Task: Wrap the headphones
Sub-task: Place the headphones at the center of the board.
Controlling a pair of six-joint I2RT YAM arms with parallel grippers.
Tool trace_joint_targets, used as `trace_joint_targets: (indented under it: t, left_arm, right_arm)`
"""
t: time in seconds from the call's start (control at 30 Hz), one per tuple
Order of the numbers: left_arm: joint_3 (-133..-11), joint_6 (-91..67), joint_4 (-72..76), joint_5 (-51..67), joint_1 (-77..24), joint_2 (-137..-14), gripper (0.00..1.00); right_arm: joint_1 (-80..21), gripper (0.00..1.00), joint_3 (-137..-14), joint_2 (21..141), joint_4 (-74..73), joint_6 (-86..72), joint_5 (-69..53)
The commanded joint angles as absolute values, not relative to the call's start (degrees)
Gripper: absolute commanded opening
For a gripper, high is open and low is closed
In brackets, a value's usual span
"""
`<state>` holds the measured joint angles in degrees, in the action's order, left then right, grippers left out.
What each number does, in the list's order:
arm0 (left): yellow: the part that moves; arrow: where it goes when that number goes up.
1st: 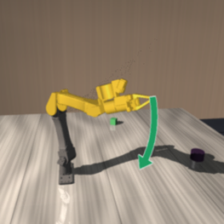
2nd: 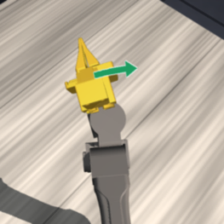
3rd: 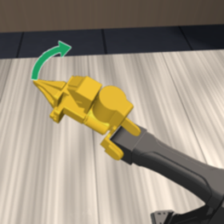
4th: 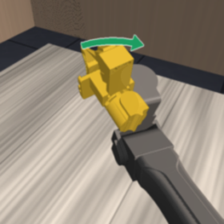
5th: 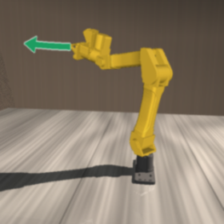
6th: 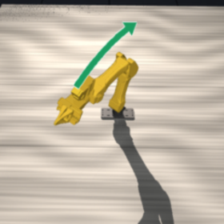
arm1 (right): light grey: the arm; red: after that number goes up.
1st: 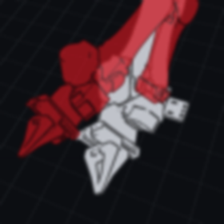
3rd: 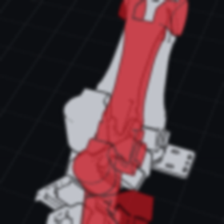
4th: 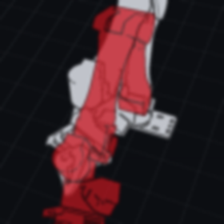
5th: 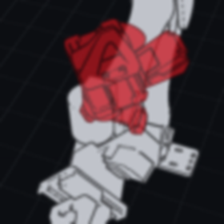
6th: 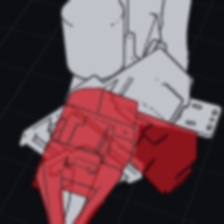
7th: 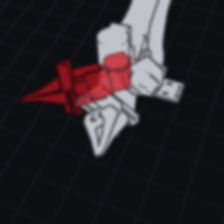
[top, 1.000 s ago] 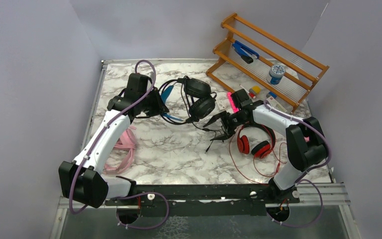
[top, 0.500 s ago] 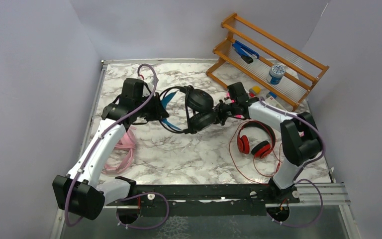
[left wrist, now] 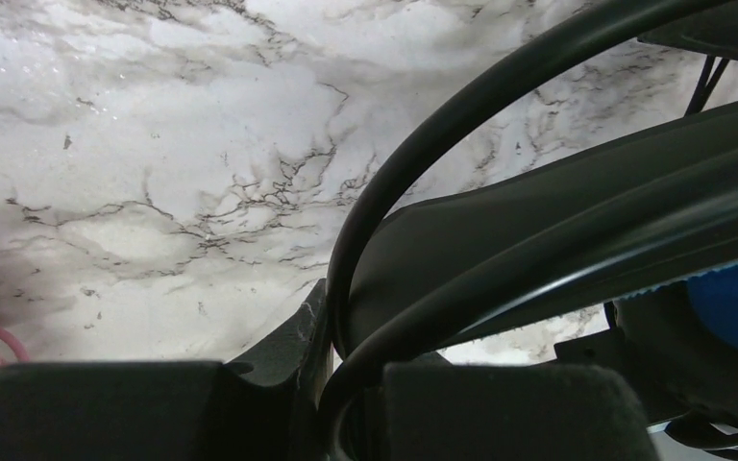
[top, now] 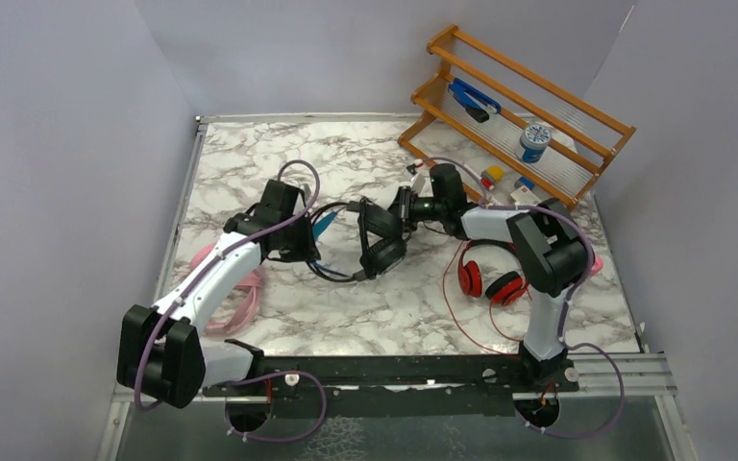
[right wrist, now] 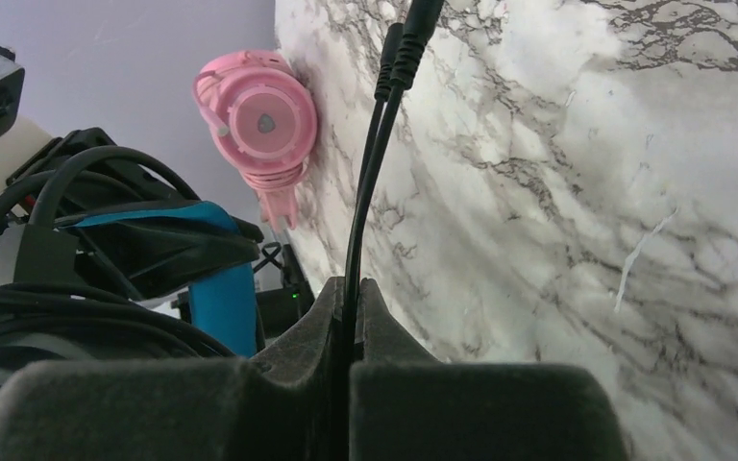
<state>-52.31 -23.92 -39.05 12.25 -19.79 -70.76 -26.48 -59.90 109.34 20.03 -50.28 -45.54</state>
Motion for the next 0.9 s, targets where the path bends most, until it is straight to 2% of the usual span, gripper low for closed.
trace_joint_targets:
  t: [0.0,0.4,0.63,0.87]
  left_arm:
    - [-49.37,-24.08,-40.49,12.96,-23.17,-72.48,0.00]
    - [-46.07,-28.81,-40.12,5.82,-25.22,-82.05,0.00]
    - [-45.77,-29.76,-41.06,6.46,-26.05,-85.25,0.00]
    - [-45.99,-29.85,-41.55,5.36,-26.62,-87.76,0.00]
  right_arm:
    - [-26.70,0.01,-58.41,114.51,37.93,-49.00,-46.13]
    - [-27.60,0.04,-58.80,119.75,35.64,-43.50,-43.83]
    - [-27.69,0.16,-59.47,121.05,30.72,-38.85,-43.28]
    - [-27.69,0.22,-63.94,122.69,19.95,-34.55,-41.65]
